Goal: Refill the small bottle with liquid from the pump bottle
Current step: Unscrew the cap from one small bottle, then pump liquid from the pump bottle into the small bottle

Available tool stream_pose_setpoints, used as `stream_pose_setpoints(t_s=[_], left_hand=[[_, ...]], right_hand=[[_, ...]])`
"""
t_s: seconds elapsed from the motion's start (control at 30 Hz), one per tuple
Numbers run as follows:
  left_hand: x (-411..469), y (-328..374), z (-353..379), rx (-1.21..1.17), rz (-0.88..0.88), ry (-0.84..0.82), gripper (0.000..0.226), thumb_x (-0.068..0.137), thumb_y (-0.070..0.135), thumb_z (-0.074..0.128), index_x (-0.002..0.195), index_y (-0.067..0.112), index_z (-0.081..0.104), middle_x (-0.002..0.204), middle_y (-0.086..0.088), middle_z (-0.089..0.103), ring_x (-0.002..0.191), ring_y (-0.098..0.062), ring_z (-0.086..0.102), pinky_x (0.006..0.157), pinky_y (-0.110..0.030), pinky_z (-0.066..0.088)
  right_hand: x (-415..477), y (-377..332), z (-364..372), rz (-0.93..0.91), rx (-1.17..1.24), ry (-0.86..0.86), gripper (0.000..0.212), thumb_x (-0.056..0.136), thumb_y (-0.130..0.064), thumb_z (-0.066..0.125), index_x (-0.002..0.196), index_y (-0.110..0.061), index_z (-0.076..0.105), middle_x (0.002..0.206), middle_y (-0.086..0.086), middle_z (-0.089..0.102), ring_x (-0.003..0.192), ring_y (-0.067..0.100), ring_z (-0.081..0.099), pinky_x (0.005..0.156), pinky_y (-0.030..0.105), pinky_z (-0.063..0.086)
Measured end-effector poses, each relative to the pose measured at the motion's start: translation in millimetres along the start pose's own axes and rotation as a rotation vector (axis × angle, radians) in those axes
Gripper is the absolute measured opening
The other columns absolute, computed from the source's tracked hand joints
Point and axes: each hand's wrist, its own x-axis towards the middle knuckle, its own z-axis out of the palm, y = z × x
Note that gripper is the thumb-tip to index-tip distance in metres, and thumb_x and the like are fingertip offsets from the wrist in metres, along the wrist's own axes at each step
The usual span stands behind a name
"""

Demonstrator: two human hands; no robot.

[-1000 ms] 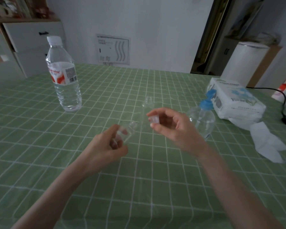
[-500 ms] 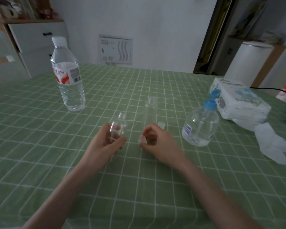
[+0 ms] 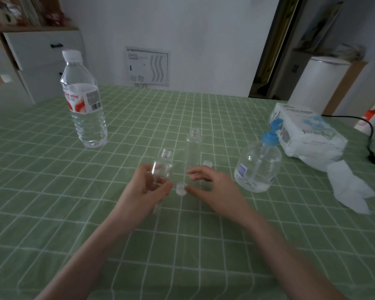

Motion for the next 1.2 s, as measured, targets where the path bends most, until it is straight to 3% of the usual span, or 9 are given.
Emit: stream_pose_setpoints(t_s=[0.1, 0.17, 0.27, 0.43, 0.6, 0.73, 0.87, 1.07, 1.2], left_hand=[[3, 4, 17, -0.07, 0.021, 0.005, 0.029, 0.079, 0.014, 0.068, 0.097, 0.026, 0.048, 0.088, -0.003, 0.069, 0.073, -0.01, 0.068, 0.062, -0.021, 0.053], [5, 9, 30, -0.073, 0.048, -0.03, 0.03, 0.072, 0.029, 0.069, 0.095, 0.025, 0.05, 0.089, -0.001, 0.07, 0.077, -0.012, 0.068, 0.063, -0.023, 0.054], [7, 20, 52, -0.025, 0.066, -0.119, 0.039, 0.066, 0.045, 0.066, 0.096, 0.025, 0.055, 0.092, 0.005, 0.068, 0.082, -0.012, 0.067, 0.067, -0.029, 0.057], [22, 39, 91, 0.032, 0.095, -0.176, 0.026, 0.077, 0.038, 0.068, 0.097, 0.024, 0.057, 0.096, 0.01, 0.063, 0.085, -0.01, 0.065, 0.07, -0.042, 0.059], [41, 51, 121, 0.053, 0.078, -0.214, 0.018, 0.081, 0.036, 0.065, 0.096, 0.028, 0.058, 0.093, 0.007, 0.066, 0.082, -0.019, 0.065, 0.07, -0.041, 0.057], [52, 56, 134, 0.063, 0.079, -0.238, 0.019, 0.08, 0.04, 0.063, 0.096, 0.03, 0.057, 0.093, 0.008, 0.067, 0.081, -0.014, 0.066, 0.072, -0.032, 0.058], [55, 58, 135, 0.019, 0.068, -0.249, 0.019, 0.081, 0.037, 0.064, 0.097, 0.028, 0.059, 0.095, 0.007, 0.067, 0.084, -0.017, 0.066, 0.072, -0.03, 0.056], [57, 61, 129, -0.027, 0.078, -0.266, 0.015, 0.079, 0.034, 0.067, 0.093, 0.031, 0.063, 0.087, 0.009, 0.07, 0.083, -0.02, 0.067, 0.074, -0.035, 0.056], [60, 64, 127, -0.041, 0.077, -0.293, 0.018, 0.078, 0.032, 0.068, 0.096, 0.032, 0.064, 0.079, 0.015, 0.07, 0.076, -0.012, 0.067, 0.069, -0.026, 0.055]], right_hand=[[-9, 3, -15, -0.01, 0.028, 0.072, 0.03, 0.091, -0.035, 0.061, 0.119, -0.025, 0.063, 0.11, -0.014, 0.067, 0.098, -0.006, 0.058, 0.091, 0.011, 0.042], [-15, 7, -27, -0.005, 0.051, 0.12, 0.021, 0.092, -0.029, 0.06, 0.113, -0.027, 0.065, 0.1, -0.021, 0.065, 0.089, -0.013, 0.059, 0.082, 0.003, 0.043], [-25, 14, -47, -0.004, 0.1, 0.206, 0.016, 0.091, -0.02, 0.062, 0.097, -0.034, 0.065, 0.088, -0.022, 0.066, 0.081, -0.01, 0.063, 0.072, 0.004, 0.048], [-38, 26, -77, 0.058, 0.161, 0.341, 0.03, 0.089, -0.008, 0.06, 0.083, -0.038, 0.065, 0.074, -0.012, 0.073, 0.073, 0.008, 0.07, 0.07, 0.024, 0.056], [-42, 39, -105, 0.093, 0.195, 0.43, 0.035, 0.087, 0.004, 0.053, 0.071, -0.025, 0.067, 0.062, -0.017, 0.07, 0.055, -0.004, 0.062, 0.053, 0.008, 0.047], [-32, 40, -131, 0.12, 0.188, 0.57, 0.031, 0.09, -0.002, 0.052, 0.066, -0.018, 0.063, 0.054, -0.009, 0.065, 0.047, -0.007, 0.056, 0.046, 0.005, 0.042], [-2, 34, -156, 0.141, 0.195, 0.707, 0.027, 0.094, -0.007, 0.047, 0.072, -0.014, 0.062, 0.064, -0.004, 0.062, 0.051, -0.004, 0.055, 0.054, 0.013, 0.043], [49, 21, -172, 0.299, 0.265, 0.518, 0.02, 0.09, -0.009, 0.046, 0.082, -0.009, 0.064, 0.065, 0.001, 0.061, 0.057, 0.012, 0.055, 0.052, 0.021, 0.046], [68, 11, -175, 0.323, 0.205, 0.351, 0.021, 0.09, -0.011, 0.046, 0.078, -0.012, 0.063, 0.064, 0.002, 0.064, 0.061, 0.012, 0.058, 0.052, 0.02, 0.045]])
